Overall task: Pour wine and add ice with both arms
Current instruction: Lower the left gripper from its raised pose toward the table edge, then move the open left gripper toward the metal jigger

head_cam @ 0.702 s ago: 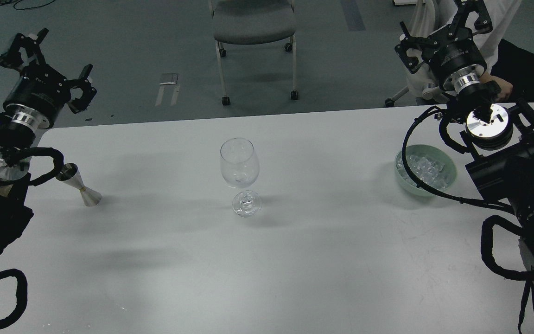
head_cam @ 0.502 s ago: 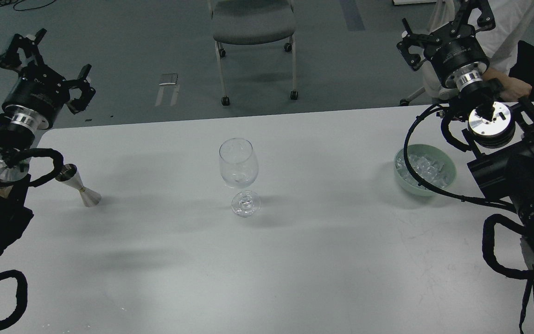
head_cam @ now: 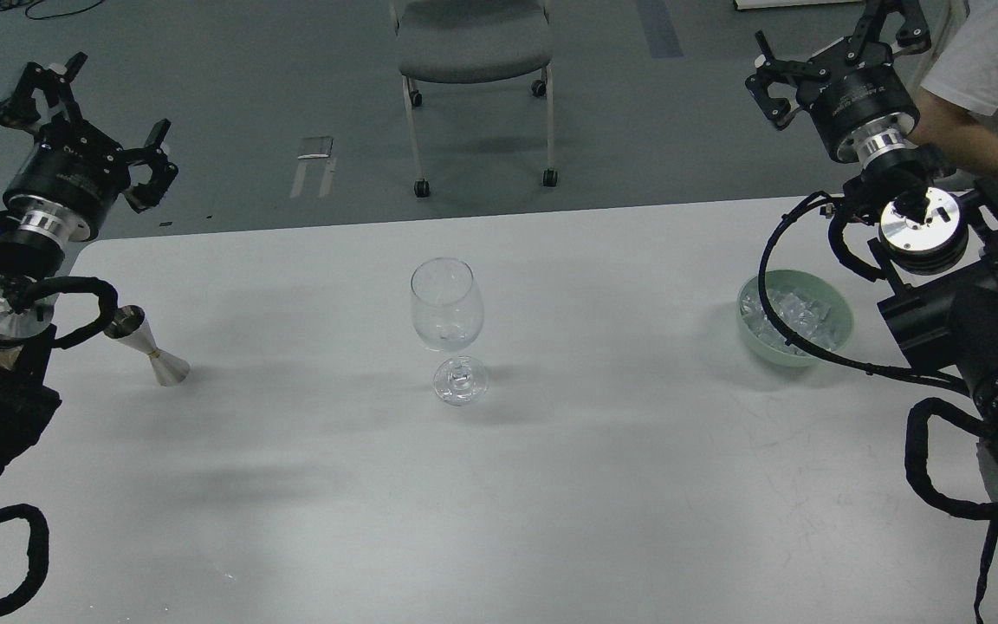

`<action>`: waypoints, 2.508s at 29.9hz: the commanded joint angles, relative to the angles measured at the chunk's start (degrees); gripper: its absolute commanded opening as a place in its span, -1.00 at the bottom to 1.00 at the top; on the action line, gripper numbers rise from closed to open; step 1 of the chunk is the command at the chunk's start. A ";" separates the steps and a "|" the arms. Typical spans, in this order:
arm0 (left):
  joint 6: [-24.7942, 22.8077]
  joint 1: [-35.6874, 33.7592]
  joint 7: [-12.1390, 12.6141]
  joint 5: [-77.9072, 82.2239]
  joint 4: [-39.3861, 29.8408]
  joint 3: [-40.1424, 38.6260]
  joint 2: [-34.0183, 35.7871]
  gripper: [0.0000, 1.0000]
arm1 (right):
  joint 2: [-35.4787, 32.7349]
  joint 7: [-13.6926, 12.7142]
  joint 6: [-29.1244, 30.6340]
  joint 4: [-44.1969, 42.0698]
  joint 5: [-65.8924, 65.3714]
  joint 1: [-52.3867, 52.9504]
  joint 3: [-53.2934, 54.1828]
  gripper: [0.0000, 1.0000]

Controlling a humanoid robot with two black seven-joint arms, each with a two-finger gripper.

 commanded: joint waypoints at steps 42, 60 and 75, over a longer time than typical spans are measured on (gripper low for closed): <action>-0.02 4.74 -4.47 -6.33 -10.37 -0.35 6.12 0.96 | 0.11 0.15 0.08 1.34 0.00 -0.78 0.36 1.00; -0.02 32.07 -4.47 -5.89 -42.91 -7.02 26.96 0.96 | -1.03 0.42 0.08 1.69 0.00 -1.13 0.71 1.00; 2.58 54.75 -7.28 26.43 -54.58 -20.21 29.68 0.71 | -3.14 0.42 0.08 4.77 0.00 -3.33 0.79 1.00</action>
